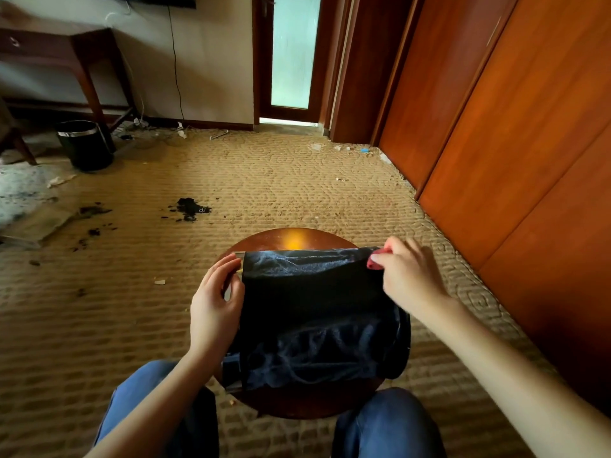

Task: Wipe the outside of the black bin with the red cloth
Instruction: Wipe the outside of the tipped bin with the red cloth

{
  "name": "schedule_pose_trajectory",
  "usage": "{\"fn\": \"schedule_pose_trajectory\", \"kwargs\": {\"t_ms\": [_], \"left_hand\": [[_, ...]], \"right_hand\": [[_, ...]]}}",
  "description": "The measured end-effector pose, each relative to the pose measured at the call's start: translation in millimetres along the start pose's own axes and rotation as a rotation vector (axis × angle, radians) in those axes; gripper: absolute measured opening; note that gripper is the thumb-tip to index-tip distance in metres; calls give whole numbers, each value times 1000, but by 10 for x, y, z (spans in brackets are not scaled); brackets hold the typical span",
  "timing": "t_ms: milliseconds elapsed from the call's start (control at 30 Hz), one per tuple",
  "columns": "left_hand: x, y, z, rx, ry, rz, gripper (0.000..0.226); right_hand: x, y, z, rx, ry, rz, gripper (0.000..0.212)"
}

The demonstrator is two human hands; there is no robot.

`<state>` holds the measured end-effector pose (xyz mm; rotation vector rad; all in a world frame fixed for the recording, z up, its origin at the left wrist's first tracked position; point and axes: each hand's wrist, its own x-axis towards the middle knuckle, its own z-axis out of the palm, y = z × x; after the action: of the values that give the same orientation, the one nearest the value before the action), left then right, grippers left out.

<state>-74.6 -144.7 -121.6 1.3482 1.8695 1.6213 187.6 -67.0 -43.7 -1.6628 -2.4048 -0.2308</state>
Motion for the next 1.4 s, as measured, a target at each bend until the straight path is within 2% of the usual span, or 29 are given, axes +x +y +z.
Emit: {"fn": "schedule_pose_trajectory", "kwargs": {"t_ms": [67, 133, 267, 333, 433, 500, 600, 767, 833, 933, 1033, 1100, 1167, 1267, 1400], "left_hand": [[-1, 2, -3, 5, 2, -2, 29], [-5, -4, -4, 14, 2, 8, 29], [-27, -26, -19, 54, 15, 56, 27], [-41, -41, -18, 52, 7, 60, 28], [-57, -48, -22, 43, -4, 46, 29], [-62, -30, -24, 36, -2, 46, 29], [-46, -5, -22, 34, 7, 41, 29], [-46, -14, -22, 45, 20, 54, 28], [-58, -22, -26, 46, 13, 58, 28], [-65, -21, -32, 22, 5, 41, 28], [-55, -2, -25, 8, 5, 25, 29], [-43, 5, -18, -2, 7, 18, 29], [-13, -2, -13, 1, 13, 15, 28], [-20, -21, -5, 2, 23, 22, 27], [-61, -53, -25, 31, 19, 57, 28]], "right_hand": [[-54, -253, 40, -10, 53, -117, 33], [-177, -613, 106, 102, 123, -253, 30], [-473, -1101, 125, 159, 60, -575, 36], [-412, -878, 134, 196, 40, -547, 34], [-118, -213, 62, 199, 96, -213, 41], [-17, 64, -14, 120, 17, -42, 39], [-61, -158, -3, 181, 31, -100, 31], [-400, -986, 147, 265, 54, -510, 30], [-411, -1027, 129, 265, 10, -584, 31], [-248, -631, 92, 315, -5, -401, 40], [-25, -28, -60, 178, -17, -91, 43], [10, 68, -100, 103, -71, -33, 40], [-19, -152, -58, 64, -7, -152, 37], [-208, -690, 112, 193, 82, -341, 28], [-395, -1159, 123, 264, 5, -598, 25]]}}
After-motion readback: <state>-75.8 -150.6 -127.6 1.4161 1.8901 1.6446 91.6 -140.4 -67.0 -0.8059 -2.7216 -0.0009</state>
